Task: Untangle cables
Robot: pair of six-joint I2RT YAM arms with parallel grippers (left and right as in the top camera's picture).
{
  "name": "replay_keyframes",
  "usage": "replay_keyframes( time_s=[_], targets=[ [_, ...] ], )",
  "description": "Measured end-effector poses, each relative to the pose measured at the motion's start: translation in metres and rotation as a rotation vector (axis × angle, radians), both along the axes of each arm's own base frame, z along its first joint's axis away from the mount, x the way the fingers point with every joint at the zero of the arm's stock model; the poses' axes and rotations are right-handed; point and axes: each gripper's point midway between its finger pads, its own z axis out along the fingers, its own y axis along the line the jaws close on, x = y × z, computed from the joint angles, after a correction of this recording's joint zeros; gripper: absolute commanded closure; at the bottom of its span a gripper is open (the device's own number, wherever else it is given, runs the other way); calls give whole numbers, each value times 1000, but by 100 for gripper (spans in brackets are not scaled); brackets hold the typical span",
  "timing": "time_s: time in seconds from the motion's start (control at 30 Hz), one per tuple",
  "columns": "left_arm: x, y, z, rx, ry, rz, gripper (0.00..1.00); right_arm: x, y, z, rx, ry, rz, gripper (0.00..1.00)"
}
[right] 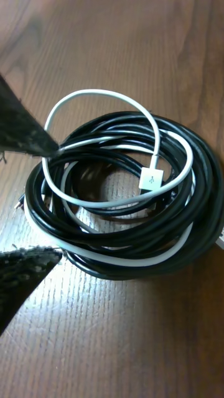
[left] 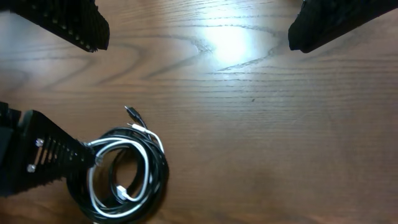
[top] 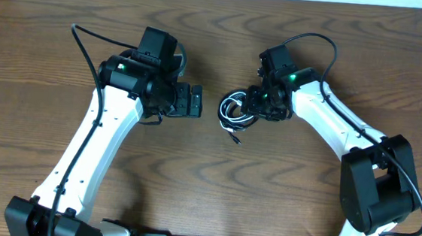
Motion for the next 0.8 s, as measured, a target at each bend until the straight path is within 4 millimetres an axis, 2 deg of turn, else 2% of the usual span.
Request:
replay_keyframes(
  time_s=[0.03, 0.1, 0.2, 0.27, 0.37, 0.43, 0.5, 0.7, 0.8],
  targets=[
    [0, 1, 0, 4, -1, 4, 2, 0, 0, 0, 1, 1, -1, 71],
    [1, 2, 0, 11, -1, 14, 2, 0, 0, 0, 3, 2, -3, 76],
    [1, 3, -1, 15, -1, 22, 2, 1, 1, 0, 5, -2, -2, 76],
    [1, 3, -1, 15, 0, 23, 2, 1, 1, 1, 4, -5, -3, 72],
    [1, 3, -1, 15, 0, 26, 2, 3, -2, -1, -17, -14, -7, 74],
    [1, 3, -1, 14, 0, 26, 2, 3, -4, -2, -40, -21, -10, 82],
    [1, 3, -1, 15, 0, 26, 2, 3, -5, -3, -60, -30, -12, 85],
    [1, 3, -1, 15, 1, 26, 2, 3, -7, -4, -88, -40, -11, 85],
    [1, 3, -2, 15, 3, 26, 2, 4, -10, -4, -102, -45, -14, 96]
  ],
)
